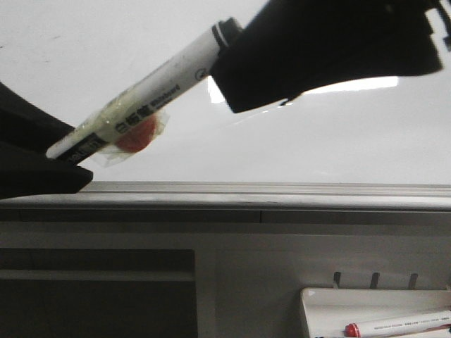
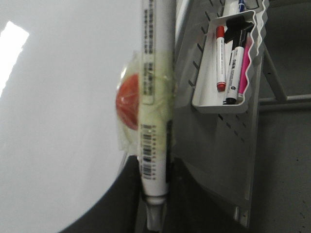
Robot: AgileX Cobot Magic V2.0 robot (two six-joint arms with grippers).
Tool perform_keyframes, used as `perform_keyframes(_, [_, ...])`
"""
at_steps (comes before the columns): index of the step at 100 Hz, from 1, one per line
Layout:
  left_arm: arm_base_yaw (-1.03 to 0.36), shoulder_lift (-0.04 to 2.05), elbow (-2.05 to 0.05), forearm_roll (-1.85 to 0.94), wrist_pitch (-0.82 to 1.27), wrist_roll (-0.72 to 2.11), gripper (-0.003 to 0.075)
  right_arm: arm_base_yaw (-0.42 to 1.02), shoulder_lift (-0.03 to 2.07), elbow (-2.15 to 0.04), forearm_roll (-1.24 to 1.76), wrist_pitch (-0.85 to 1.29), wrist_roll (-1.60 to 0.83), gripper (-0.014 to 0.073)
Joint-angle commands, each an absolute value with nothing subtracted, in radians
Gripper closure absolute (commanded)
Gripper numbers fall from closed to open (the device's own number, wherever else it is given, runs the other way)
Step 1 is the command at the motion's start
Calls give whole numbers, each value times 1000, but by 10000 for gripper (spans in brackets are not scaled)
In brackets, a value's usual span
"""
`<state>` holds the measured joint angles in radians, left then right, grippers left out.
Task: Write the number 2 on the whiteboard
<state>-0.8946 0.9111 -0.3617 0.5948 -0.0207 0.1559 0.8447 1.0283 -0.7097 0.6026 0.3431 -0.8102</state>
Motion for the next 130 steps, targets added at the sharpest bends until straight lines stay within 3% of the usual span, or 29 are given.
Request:
perform_keyframes(1, [-903,902,-381,591,-84,151,741,866,1046,-775,612,307,-821,215])
perform_keyframes(45, [-903,902,-377,593,-87,151,741,957,1114,-811,612,283,-856,246])
perform_keyframes(57, [-903,902,-377,593,-88,151,741,957,1114,-811,612,285,-856,354])
perform_keyframes(64, [-903,902,-377,593,-88,151,741,957,1114,-811,612,285,-856,498])
perform_keyframes(70, [-903,902,-377,596,-88,151,741,956,1114,-811,612,285,-856,673])
perform_keyframes(90, [-903,902,-377,605,-88,151,732,956,1114,-811,612,279,-856,664])
perform_keyframes(97, [-903,893,-379,605,-88,151,670,956,1114,-811,612,273,-856,665])
perform_keyframes(117, [-903,809,-381,557,-75,151,337,956,1112,-811,612,240,-856,665])
perform_keyframes(130, [-903,680,-402,474,43,151,300,956,1101,-811,612,199,-856,664])
